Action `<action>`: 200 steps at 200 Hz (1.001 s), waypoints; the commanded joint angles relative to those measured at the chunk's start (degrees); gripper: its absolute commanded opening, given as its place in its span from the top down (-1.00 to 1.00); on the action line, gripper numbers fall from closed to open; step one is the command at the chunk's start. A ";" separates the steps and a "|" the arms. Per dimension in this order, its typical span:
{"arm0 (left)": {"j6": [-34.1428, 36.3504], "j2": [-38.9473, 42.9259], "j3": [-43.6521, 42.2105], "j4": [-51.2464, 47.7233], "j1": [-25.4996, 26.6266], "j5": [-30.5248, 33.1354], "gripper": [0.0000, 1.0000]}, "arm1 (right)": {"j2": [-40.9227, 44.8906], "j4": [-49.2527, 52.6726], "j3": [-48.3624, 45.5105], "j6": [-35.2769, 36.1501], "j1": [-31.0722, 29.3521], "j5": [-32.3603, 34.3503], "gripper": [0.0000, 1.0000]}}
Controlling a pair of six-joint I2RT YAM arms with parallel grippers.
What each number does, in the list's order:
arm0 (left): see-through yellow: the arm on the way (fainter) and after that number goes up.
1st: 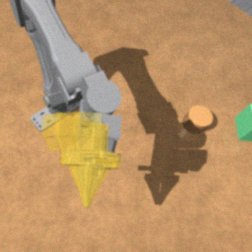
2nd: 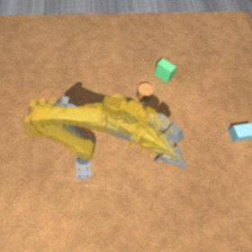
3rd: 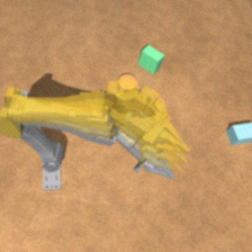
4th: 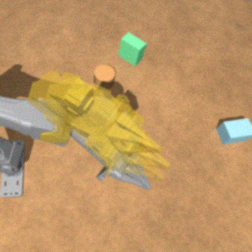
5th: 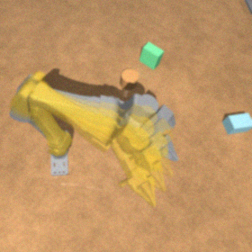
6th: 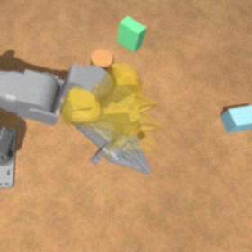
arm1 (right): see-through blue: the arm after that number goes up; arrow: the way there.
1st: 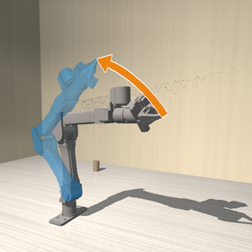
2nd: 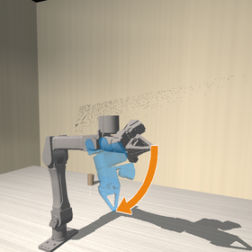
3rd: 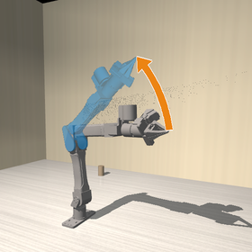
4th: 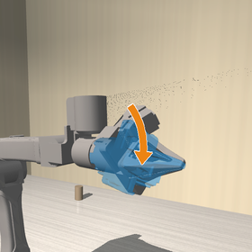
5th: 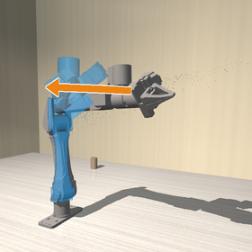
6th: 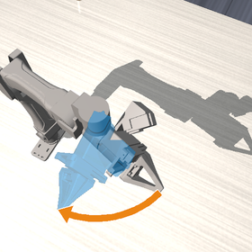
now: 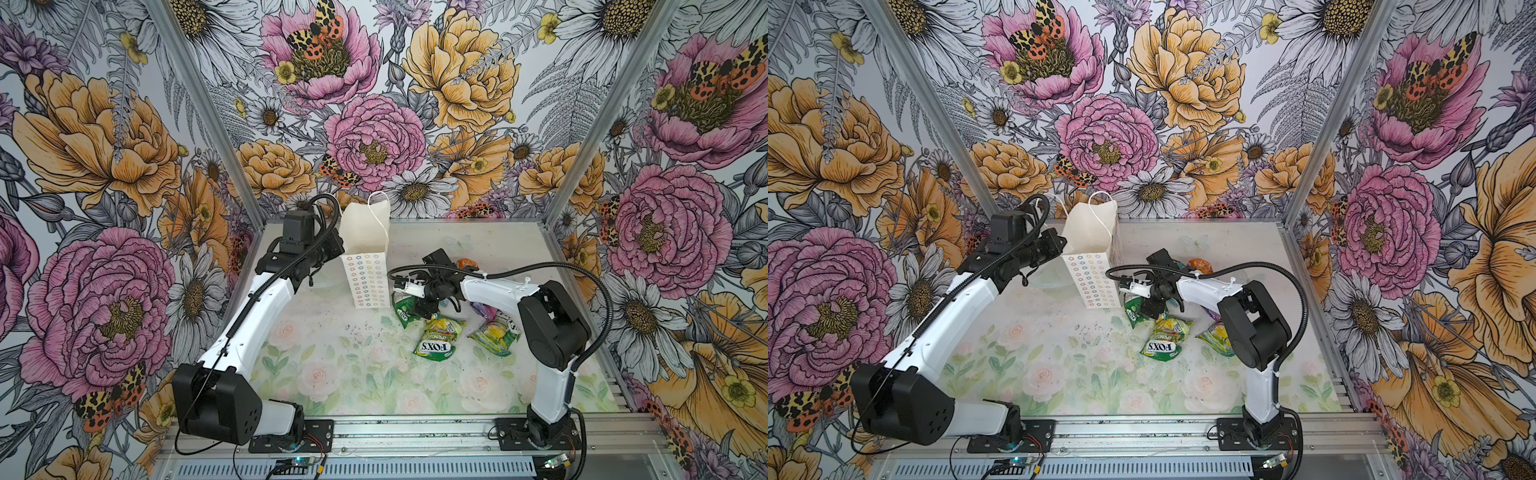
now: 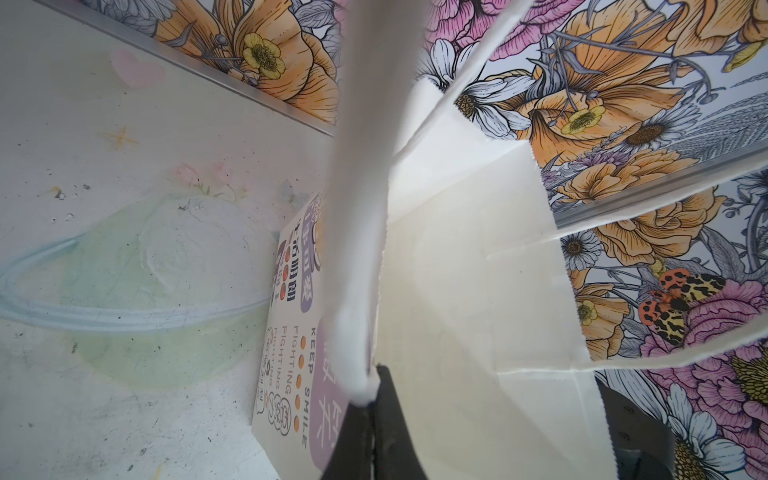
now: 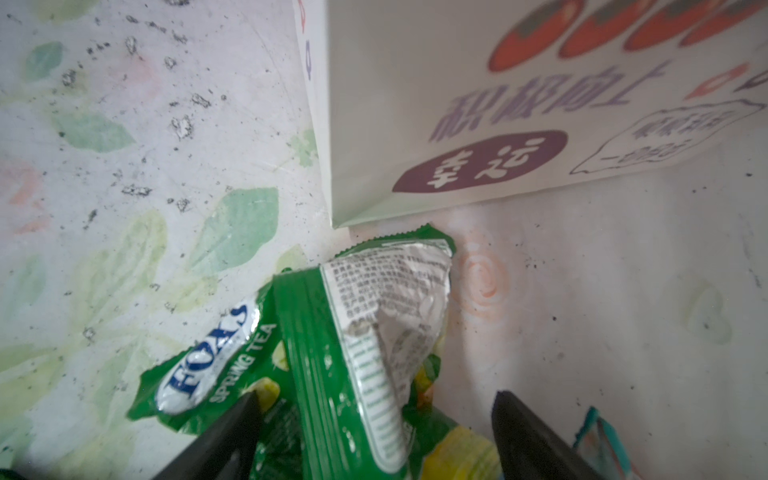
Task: Place the snacks into the paper bag
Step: 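Lower the right gripper and grasp the green FOXS Spring Tea packet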
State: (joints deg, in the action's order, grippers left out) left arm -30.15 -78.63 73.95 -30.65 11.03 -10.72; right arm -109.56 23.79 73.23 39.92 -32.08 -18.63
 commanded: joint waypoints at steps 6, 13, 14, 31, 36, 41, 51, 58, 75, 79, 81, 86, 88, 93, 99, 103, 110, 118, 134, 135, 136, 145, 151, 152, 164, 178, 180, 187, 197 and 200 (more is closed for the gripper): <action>-0.61 -0.12 -0.83 0.49 0.28 0.26 1.00 | 1.55 1.69 -1.08 -0.63 -0.58 2.11 -0.65; -0.59 -0.12 -0.83 0.51 0.30 0.26 1.00 | 1.35 1.82 -1.03 -0.64 -0.70 2.48 -0.58; -0.56 -0.12 -0.83 0.51 0.35 0.26 1.00 | 1.35 1.85 -1.01 -0.64 -0.70 2.56 -0.57; -0.61 -0.12 -0.78 0.50 0.19 0.28 1.00 | 0.86 2.75 -0.40 -0.72 -0.83 2.86 -0.35; -0.59 -0.08 -0.83 0.51 0.25 0.36 1.00 | 0.65 3.11 -0.14 -0.85 -0.88 2.90 -0.27; -0.61 -0.11 -0.83 0.47 0.27 0.35 1.00 | 0.46 3.58 0.10 -0.96 -0.88 2.90 -0.18; -0.61 -0.12 -0.76 0.51 0.27 0.44 1.00 | 0.23 4.04 0.62 -1.23 -0.88 2.88 0.06; -0.61 -0.12 -0.82 0.44 0.21 0.43 1.00 | 0.20 4.52 0.97 -1.53 -0.88 3.13 0.25; -0.61 -0.12 -0.88 0.47 0.21 0.35 1.00 | 0.12 5.10 1.39 -2.60 -0.96 4.10 0.62; -0.62 -0.12 -0.84 0.50 0.27 0.36 1.00 | 0.20 5.17 1.44 -2.85 -0.97 4.33 0.73; -0.61 -0.12 -0.81 0.51 0.26 0.33 1.00 | 0.22 5.20 1.51 -3.01 -0.97 4.49 0.76; -0.62 -0.12 -0.75 0.49 0.32 0.29 1.00 | 0.36 5.21 1.56 -3.49 -0.97 4.83 0.85; -0.61 -0.12 -0.74 0.48 0.23 0.31 1.00 | 0.43 5.21 1.56 -3.70 -0.97 4.97 0.87; -0.61 -0.12 -0.75 0.49 0.27 0.27 1.00 | 0.69 5.21 1.64 -4.20 -0.97 5.29 0.91; -0.61 -0.03 -0.74 0.47 0.30 0.26 1.00 | 0.90 5.21 1.64 -4.89 -0.97 5.56 0.93; -0.61 -0.03 -0.70 0.42 0.24 0.26 1.00 | 1.13 5.21 1.65 -5.21 -0.97 5.79 0.95; -0.61 -0.03 -0.71 0.47 0.22 0.26 1.00 | 1.51 5.21 1.68 -5.91 -0.97 5.88 1.00; -0.61 -0.03 -0.74 0.46 0.22 0.22 1.00 | 1.92 5.26 1.81 -6.68 -0.97 5.89 1.00; -0.61 -0.07 -0.82 0.42 0.21 0.19 1.00 | 2.96 5.21 1.96 -8.67 -0.80 5.56 1.00; -0.61 -0.09 -0.82 0.42 0.22 0.23 1.00 | 3.04 5.26 1.98 -8.74 -0.80 5.51 1.00; -0.61 -0.11 -0.83 0.47 0.22 0.25 1.00 | 3.13 5.23 1.95 -8.82 -0.80 5.48 1.00; -0.61 -0.12 -0.88 0.49 0.20 0.27 1.00 | 3.99 5.23 1.91 -9.53 -0.79 5.13 1.00; -0.61 -0.16 -0.92 0.51 0.17 0.26 1.00 | 4.63 5.21 1.81 -9.89 -0.71 4.94 1.00; -0.61 -0.19 -0.87 0.51 0.20 0.26 1.00 | 4.71 5.21 1.77 -9.97 -0.71 4.89 1.00; -0.61 -0.29 -0.87 0.49 0.16 0.15 1.00 | 6.10 5.21 1.69 -11.17 -0.55 4.54 1.00; -0.69 -0.45 -0.75 0.51 0.17 0.13 1.00 | 8.01 5.22 1.80 -13.03 -0.21 4.00 1.00; -0.70 -0.47 -0.74 0.49 0.23 0.10 1.00 | 8.32 5.21 1.82 -13.31 -0.15 3.92 1.00; -0.69 -0.55 -0.74 0.51 0.23 0.09 1.00 | 9.37 5.21 1.84 -14.44 0.12 3.42 1.00; -0.70 -0.64 -0.60 0.51 0.13 0.09 1.00 | 10.97 5.21 2.14 -16.26 0.59 2.60 1.00; -0.70 -0.65 -0.62 0.51 0.19 0.09 1.00 | 11.47 5.19 2.24 -16.93 0.75 2.49 1.00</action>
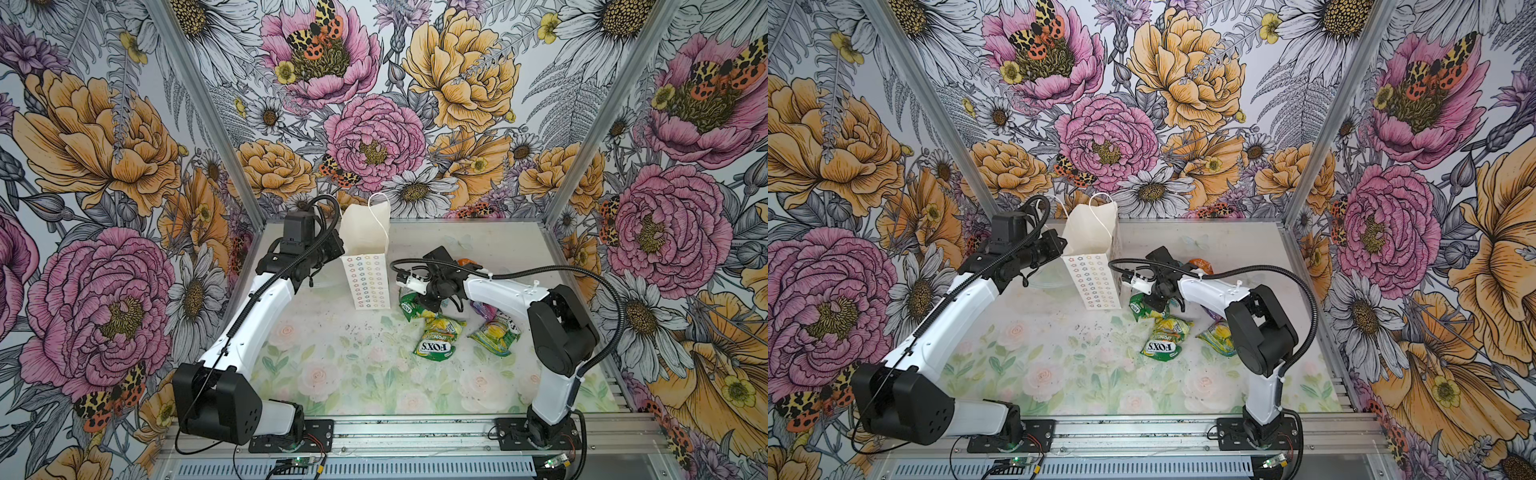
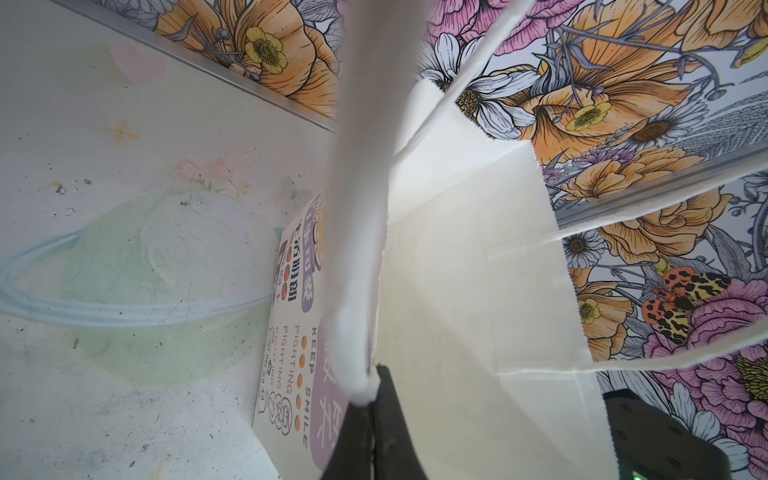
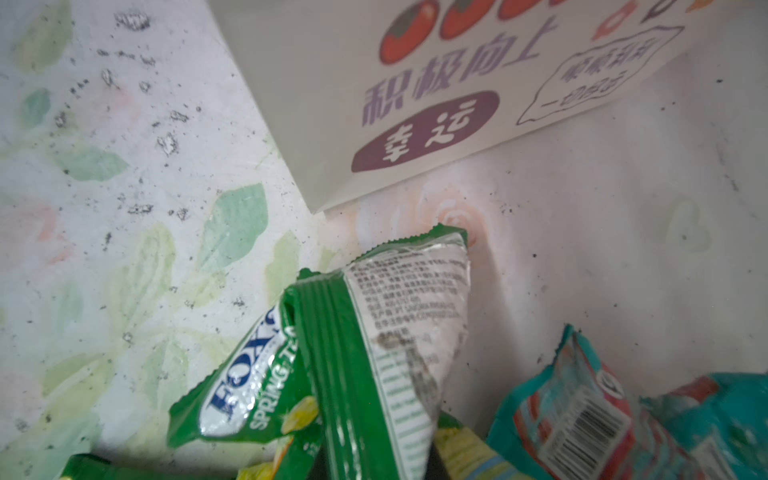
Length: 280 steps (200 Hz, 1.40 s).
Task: Place the snacks into the paper bag
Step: 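Lower the right gripper and grasp the green FOXS Spring Tea packet, then lift the green FOXS packet up and over toward the bag mouth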
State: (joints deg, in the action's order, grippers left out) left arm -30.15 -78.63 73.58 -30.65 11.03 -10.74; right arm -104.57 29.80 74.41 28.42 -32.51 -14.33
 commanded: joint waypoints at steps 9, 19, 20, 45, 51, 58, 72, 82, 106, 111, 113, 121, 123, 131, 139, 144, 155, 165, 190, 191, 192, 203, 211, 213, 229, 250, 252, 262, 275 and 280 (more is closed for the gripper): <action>-0.77 -0.71 -0.24 0.50 0.22 0.07 1.00 | 7.79 -0.81 1.60 -7.69 1.76 -2.45 1.00; -0.87 -0.73 -0.27 0.49 0.16 0.11 1.00 | 9.00 -0.75 2.31 -10.09 2.35 -3.36 1.00; -0.87 -0.73 -0.27 0.50 0.28 0.11 1.00 | 9.15 -0.78 2.40 -10.29 2.40 -3.39 1.00; -1.47 -0.65 -0.36 0.55 0.36 0.26 1.00 | 12.43 -0.71 4.37 -15.74 2.89 -2.55 1.00; -1.78 -0.56 -0.37 0.59 0.36 0.29 1.00 | 13.18 -0.79 5.02 -17.42 2.96 -1.86 1.00; -2.20 -0.56 -0.44 0.68 0.39 0.43 1.00 | 14.12 -0.72 5.92 -19.44 3.05 -1.23 1.00; -3.25 -0.38 -0.54 1.01 0.77 1.25 1.00 | 15.85 -0.69 7.73 -23.64 3.07 -0.06 1.00; -4.08 -0.30 -0.70 1.46 1.27 1.72 1.00 | 17.32 -0.75 9.58 -27.12 3.07 0.34 1.00; -5.93 -0.30 -1.11 2.79 2.64 2.53 1.00 | 19.91 -0.89 14.77 -34.61 2.99 -0.08 1.00; -6.25 -0.30 -1.11 3.11 3.00 2.84 1.00 | 20.14 -0.88 16.09 -36.08 2.98 -0.31 1.00; -6.37 -0.34 -1.17 3.20 3.20 3.01 1.00 | 20.25 -0.88 16.64 -36.65 2.92 -0.38 1.00; -6.77 -0.43 -1.07 3.41 3.55 3.47 1.00 | 20.61 -1.09 18.81 -39.17 2.69 -0.12 1.00; -6.87 -0.46 -1.07 3.41 3.71 3.63 1.00 | 20.63 -1.20 19.32 -39.79 2.64 0.01 1.00; -7.25 -0.64 -0.88 3.45 4.28 4.08 1.00 | 20.73 -1.96 21.34 -42.57 2.33 0.62 1.00; -7.58 -0.89 -0.79 3.57 4.78 4.46 1.00 | 20.62 -3.35 22.92 -45.45 1.96 1.35 1.00; -7.84 -0.93 -0.81 3.58 5.07 4.91 1.00 | 20.40 -4.52 23.71 -47.38 1.66 1.49 1.00; -8.12 -1.22 -0.68 3.58 5.69 5.85 1.00 | 19.81 -7.35 25.34 -51.36 1.10 1.69 1.00; -8.49 -1.31 -0.71 3.58 6.24 6.93 1.00 | 19.07 -10.14 26.81 -55.08 0.60 2.66 1.00; -8.78 -1.27 -0.80 3.51 7.28 8.79 1.00 | 16.06 -18.38 29.33 -63.89 -1.14 5.64 1.00; -8.78 -1.26 -0.76 3.50 7.31 8.80 1.00 | 15.93 -18.64 29.33 -64.41 -1.23 5.77 1.00; -8.78 -1.26 -0.78 3.50 7.37 8.94 1.00 | 15.78 -18.95 29.59 -64.41 -1.37 5.96 1.00; -8.90 -1.11 -0.87 3.49 7.78 9.96 1.00 | 13.84 -21.62 31.21 -65.95 -3.08 8.11 1.00; -8.94 -1.00 -1.03 3.50 8.13 10.61 1.00 | 12.09 -22.23 33.11 -65.89 -4.71 10.01 1.00; -8.95 -0.96 -1.02 3.50 8.13 10.71 1.00 | 11.58 -22.35 33.68 -65.78 -5.16 10.48 1.00; -9.12 -0.74 -1.12 3.47 8.63 11.86 1.00 | 7.66 -22.52 37.85 -65.84 -8.42 14.82 1.00; -9.57 -0.73 -1.46 3.58 8.95 12.54 1.00 | 2.56 -23.92 41.78 -66.47 -12.00 21.20 1.00; -9.57 -0.73 -1.50 3.58 8.91 12.55 1.00 | 2.12 -24.02 42.13 -66.52 -12.28 21.78 1.00; -9.83 -0.65 -1.70 3.56 9.11 12.75 1.00 | 0.11 -24.61 43.46 -66.89 -14.10 24.85 1.00; -10.18 -0.49 -2.07 3.78 9.10 12.81 1.00 | -2.00 -24.68 45.07 -67.16 -15.62 28.39 1.00; -10.28 -0.32 -2.27 3.96 9.16 12.83 1.00 | -2.55 -24.91 45.42 -67.32 -16.07 29.44 1.00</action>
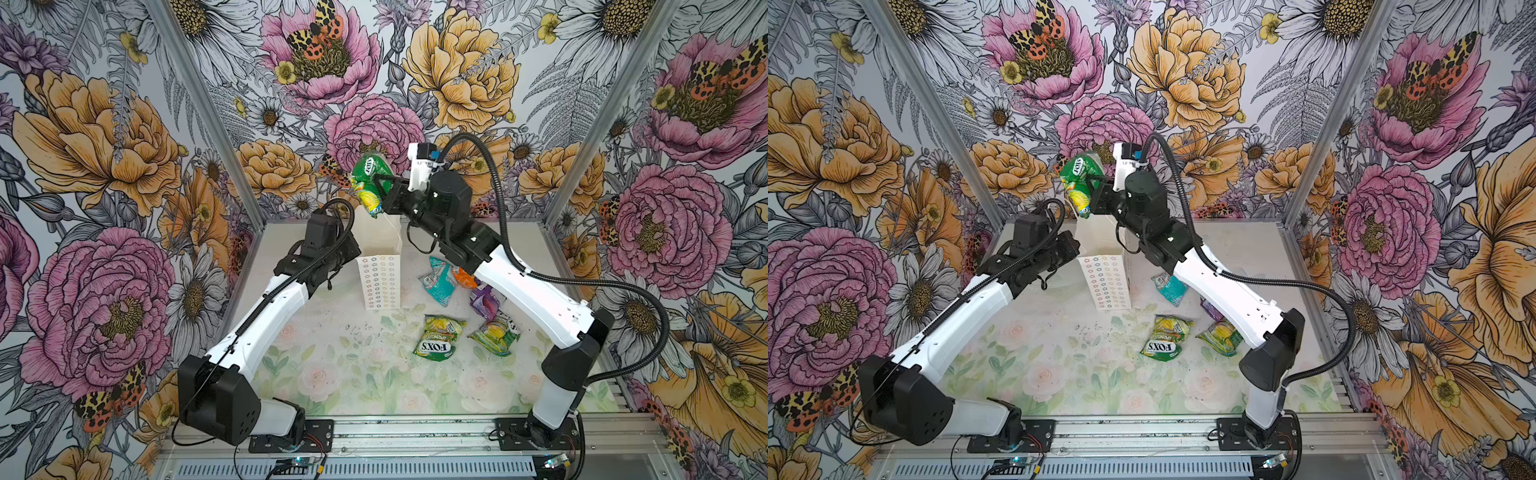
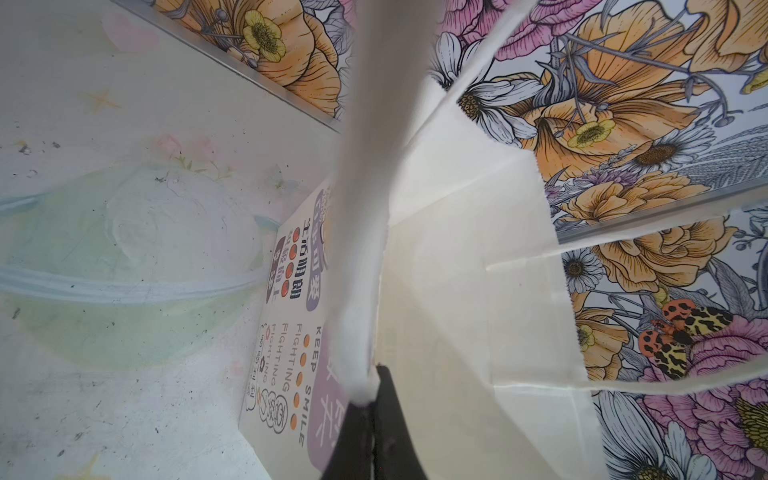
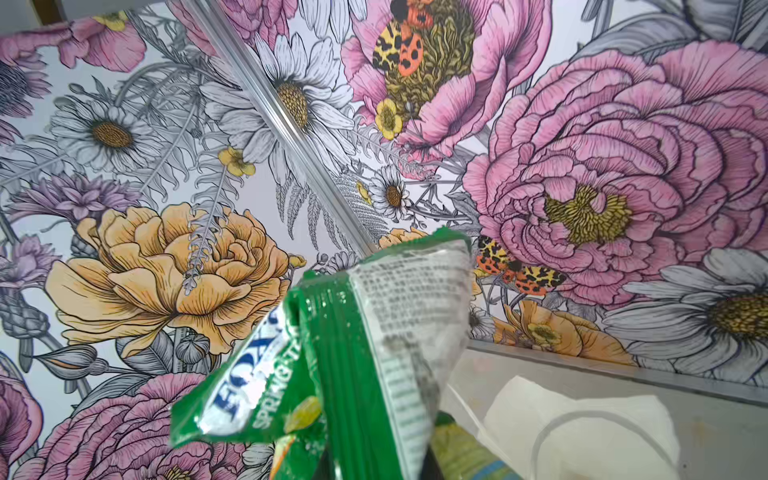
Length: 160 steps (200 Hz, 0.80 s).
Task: Place the snacks into the paper bag
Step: 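Lift the green FOXS packet up and over toward the bag mouth, then lower the green FOXS packet into the bag held by the left gripper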
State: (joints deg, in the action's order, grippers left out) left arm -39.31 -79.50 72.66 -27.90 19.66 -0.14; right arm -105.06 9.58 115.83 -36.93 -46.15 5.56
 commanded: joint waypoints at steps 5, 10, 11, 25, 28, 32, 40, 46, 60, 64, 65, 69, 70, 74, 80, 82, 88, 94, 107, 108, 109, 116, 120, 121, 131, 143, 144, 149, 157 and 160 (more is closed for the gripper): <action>-1.27 0.73 -1.55 1.42 0.50 2.25 1.00 | -2.55 -4.84 4.35 -2.02 -2.68 10.43 1.00; -1.37 0.99 -1.88 1.62 0.47 2.34 1.00 | -3.02 -4.84 4.68 -2.17 -2.92 11.26 1.00; -1.42 1.01 -1.94 1.66 0.47 2.38 1.00 | -3.08 -4.84 4.72 -2.22 -2.95 11.42 1.00; -1.66 1.44 -2.39 2.04 0.42 2.57 1.00 | -3.80 -4.98 4.87 -3.18 -3.24 13.03 1.00; -1.65 1.53 -2.50 2.13 0.46 2.62 1.00 | -3.90 -4.93 4.80 -3.54 -3.22 13.21 1.00; -1.72 1.69 -2.58 2.30 0.49 2.62 1.00 | -4.04 -4.93 4.74 -4.08 -3.24 13.39 1.00; -1.78 1.81 -2.83 2.56 0.49 2.54 1.00 | -4.19 -5.02 4.70 -4.72 -3.24 13.62 1.00; -1.74 1.85 -2.96 2.61 0.47 2.47 1.00 | -4.27 -4.93 4.55 -5.14 -3.24 13.68 1.00; -1.74 1.90 -3.22 3.00 0.47 2.26 1.00 | -4.24 -5.31 3.99 -6.15 -3.24 13.86 1.00; -1.81 1.90 -3.30 3.09 0.49 2.21 1.00 | -4.20 -5.48 3.82 -6.51 -3.24 13.93 1.00; -1.81 1.90 -3.27 3.10 0.48 2.19 1.00 | -4.19 -5.51 3.76 -6.59 -3.24 13.98 1.00; -1.82 1.90 -3.37 3.19 0.47 2.16 1.00 | -4.11 -5.83 3.56 -6.95 -3.30 14.30 1.00; -1.87 1.90 -3.34 3.20 0.56 2.16 1.00 | -4.11 -5.86 3.54 -7.03 -3.32 14.39 1.00; -1.92 1.83 -3.37 3.28 0.47 2.08 1.00 | -4.10 -5.81 3.43 -7.51 -3.33 14.89 1.00; -1.96 1.81 -3.45 3.44 0.47 1.92 1.00 | -4.14 -5.84 3.44 -7.95 -3.33 15.43 1.00; -1.94 1.81 -3.48 3.46 0.51 1.84 1.00 | -4.18 -5.88 3.44 -8.06 -3.33 15.57 1.00; -1.99 1.73 -3.37 3.42 0.53 1.75 1.00 | -4.24 -5.81 3.48 -8.07 -3.33 16.02 1.00; -2.00 1.64 -3.38 3.46 0.47 1.71 1.00 | -4.28 -5.81 3.61 -8.03 -3.33 16.46 1.00; -2.08 1.55 -3.32 3.52 0.38 1.73 1.00 | -4.41 -5.68 4.02 -8.05 -3.42 17.06 1.00; -2.08 1.55 -3.36 3.54 0.42 1.73 1.00 | -4.43 -5.70 4.08 -8.06 -3.42 17.08 1.00; -2.09 1.55 -3.39 3.55 0.44 1.68 1.00 | -4.45 -5.66 4.11 -8.11 -3.38 17.14 1.00; -2.17 1.55 -3.35 3.58 0.52 1.59 1.00 | -4.59 -4.96 4.61 -8.46 -3.57 17.77 1.00; -2.22 1.55 -3.39 3.56 0.47 1.63 1.00 | -4.75 -4.57 4.99 -8.67 -3.64 18.05 1.00; -2.24 1.55 -3.40 3.65 0.56 1.63 1.00 | -4.82 -4.53 5.14 -8.68 -3.66 18.07 1.00; -2.26 1.55 -3.34 3.73 0.55 1.68 1.00 | -5.38 -3.56 6.45 -8.51 -3.84 18.23 1.00; -2.33 1.46 -3.37 3.68 0.51 1.63 1.00 | -6.32 -2.25 8.39 -8.45 -4.10 18.19 1.00; -2.34 1.50 -3.34 3.70 0.53 1.63 1.00 | -6.40 -2.18 8.55 -8.44 -4.16 18.18 1.00; -2.35 1.54 -3.35 3.70 0.55 1.64 1.00 | -6.91 -1.79 9.25 -8.34 -4.32 18.16 1.00; -2.35 1.55 -3.39 3.68 0.56 1.64 1.00 | -7.53 -1.51 10.25 -8.34 -4.59 18.32 1.00; -2.38 1.59 -3.35 3.72 0.55 1.66 1.00 | -7.70 -1.39 10.56 -8.40 -4.70 18.37 1.00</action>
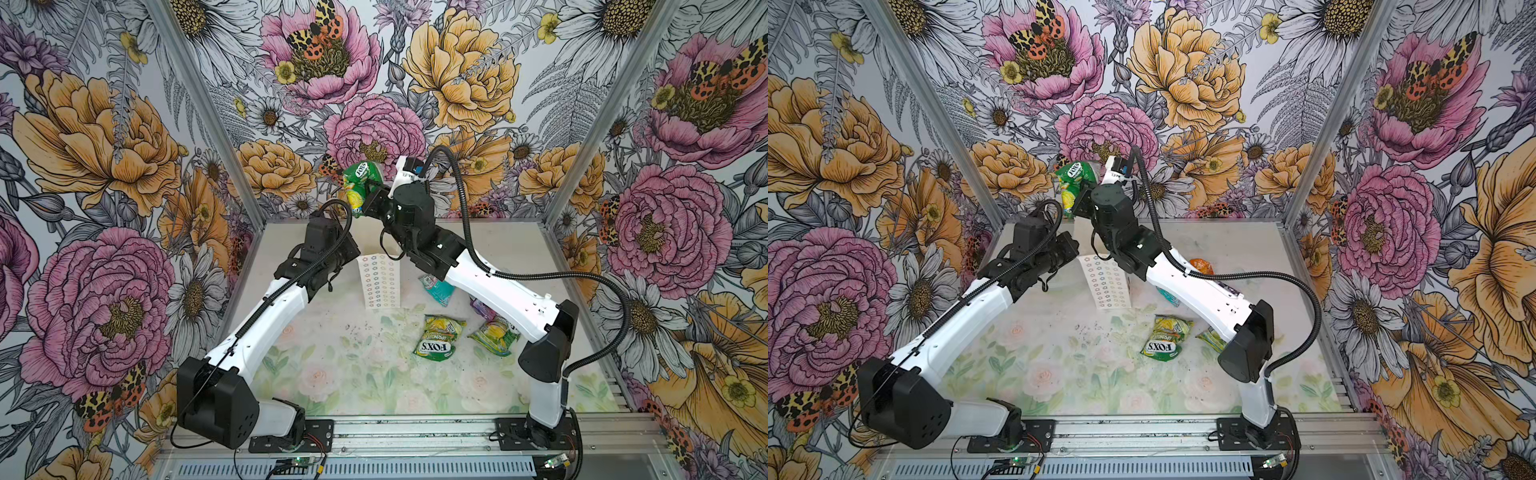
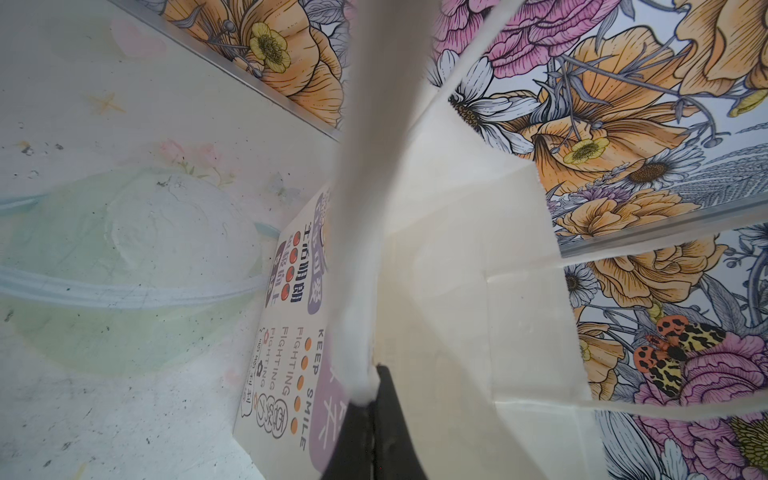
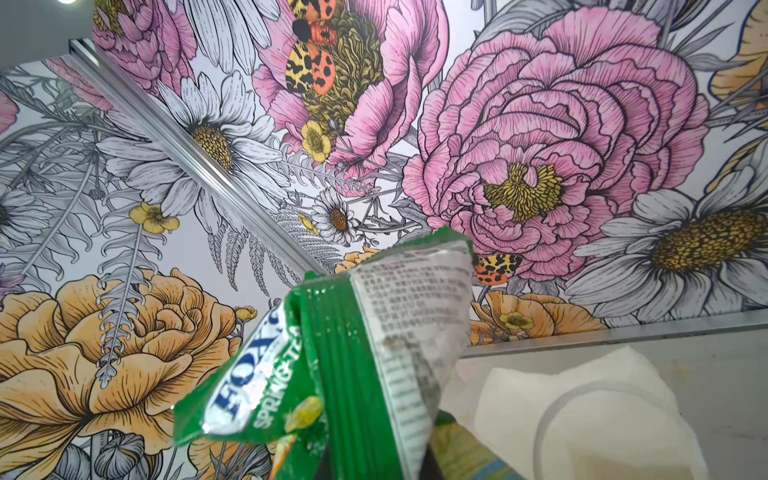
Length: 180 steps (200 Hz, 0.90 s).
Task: Place the snacks into the paper bag
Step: 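Lower the green FOXS packet into the bag held by the left gripper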
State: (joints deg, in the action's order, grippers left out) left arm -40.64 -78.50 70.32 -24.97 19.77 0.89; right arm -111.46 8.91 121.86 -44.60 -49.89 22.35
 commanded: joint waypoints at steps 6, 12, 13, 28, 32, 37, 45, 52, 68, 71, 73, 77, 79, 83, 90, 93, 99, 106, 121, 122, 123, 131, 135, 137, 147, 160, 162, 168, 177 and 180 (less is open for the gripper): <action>-1.10 0.63 -1.01 0.78 0.45 0.77 1.00 | -1.73 -0.64 5.06 -0.87 -1.15 1.78 1.00; -1.08 0.69 -0.99 0.79 0.45 0.70 1.00 | -2.14 -0.57 5.52 -1.08 -1.26 2.01 1.00; -1.09 0.70 -1.03 0.80 0.45 0.70 1.00 | -2.14 -0.57 5.52 -1.08 -1.26 2.01 1.00; -1.11 0.80 -1.06 0.72 0.54 0.77 1.00 | -3.06 -0.53 6.46 -1.99 -1.35 2.57 1.00; -1.11 0.80 -1.07 0.77 0.53 0.80 1.00 | -3.24 -0.56 6.67 -2.24 -1.35 2.88 1.00; -1.11 0.80 -1.01 0.80 0.54 0.72 1.00 | -3.55 -0.55 6.92 -2.53 -1.35 3.23 1.00; -1.11 0.88 -1.06 0.76 0.52 0.83 1.00 | -3.97 -0.56 7.33 -2.73 -1.35 3.71 1.00; -1.11 0.84 -1.04 0.78 0.60 0.81 1.00 | -4.28 -0.54 7.86 -2.85 -1.35 4.10 1.00; -1.11 0.80 -1.02 0.81 0.64 0.72 1.00 | -5.15 -0.56 8.69 -3.32 -1.35 4.98 1.00; -1.11 0.74 -0.99 0.91 0.61 0.78 1.00 | -5.27 -0.60 8.93 -3.53 -1.35 5.13 1.00; -1.11 0.72 -1.05 0.92 0.62 0.74 1.00 | -5.39 -0.63 9.05 -3.60 -1.35 5.20 1.00; -1.11 0.72 -1.04 0.94 0.62 0.77 1.00 | -5.60 -0.64 9.22 -3.92 -1.35 5.31 1.00; -1.17 0.72 -1.06 1.01 0.66 0.76 1.00 | -5.70 -0.62 9.32 -4.09 -1.35 5.40 1.00; -1.19 0.63 -1.00 1.02 0.72 0.70 1.00 | -5.85 -0.64 9.43 -4.57 -1.35 5.58 1.00; -1.19 0.55 -0.98 1.15 0.66 0.61 1.00 | -6.29 -0.64 9.76 -5.23 -1.35 5.71 1.00; -1.19 0.50 -0.96 1.15 0.70 0.57 1.00 | -6.48 -0.59 9.94 -5.43 -1.35 5.76 1.00; -1.19 0.45 -0.98 1.11 0.71 0.48 1.00 | -6.78 -0.56 10.26 -5.78 -1.35 5.70 1.00; -1.19 0.37 -0.95 1.14 0.71 0.39 1.00 | -7.20 -0.64 10.62 -6.25 -1.31 5.61 1.00; -1.11 0.28 -0.84 1.15 0.74 0.43 1.00 | -7.80 -0.64 11.02 -7.09 -1.35 5.34 1.00; -1.11 0.28 -0.82 1.11 0.77 0.43 1.00 | -7.85 -0.64 11.03 -7.17 -1.35 5.29 1.00; -1.11 0.28 -0.81 1.09 0.74 0.43 1.00 | -7.87 -0.60 11.07 -7.21 -1.35 5.27 1.00; -1.11 0.35 -0.80 1.14 0.74 0.43 1.00 | -8.07 -0.58 11.03 -7.64 -1.35 5.22 1.00; -1.11 0.36 -0.78 1.12 0.73 0.43 1.00 | -8.14 -0.62 10.94 -7.77 -1.35 5.25 1.00; -1.11 0.36 -0.80 1.15 0.67 0.43 1.00 | -8.20 -0.57 10.94 -7.85 -1.35 5.20 1.00; -1.11 0.43 -0.83 1.15 0.72 0.56 1.00 | -8.44 -0.57 10.86 -8.21 -1.35 5.24 1.00; -1.04 0.42 -0.66 1.08 0.77 0.61 1.00 | -8.68 -0.57 10.60 -8.63 -1.35 5.25 1.00; -1.09 0.38 -0.68 1.13 0.77 0.61 1.00 | -8.69 -0.63 10.52 -8.72 -1.35 5.25 1.00; -1.10 0.37 -0.79 1.14 0.72 0.60 1.00 | -8.77 -0.56 10.35 -8.86 -1.35 5.33 1.00; -1.11 0.45 -0.80 1.11 0.71 0.62 1.00 | -8.82 -0.63 10.07 -9.14 -1.35 5.73 1.00; -1.11 0.45 -0.76 1.10 0.75 0.61 1.00 | -8.86 -0.60 10.00 -9.26 -1.35 5.83 1.00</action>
State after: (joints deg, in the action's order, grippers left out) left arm -41.89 -78.50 70.13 -24.53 20.03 0.89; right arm -119.44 10.02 130.47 -52.34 -50.98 27.42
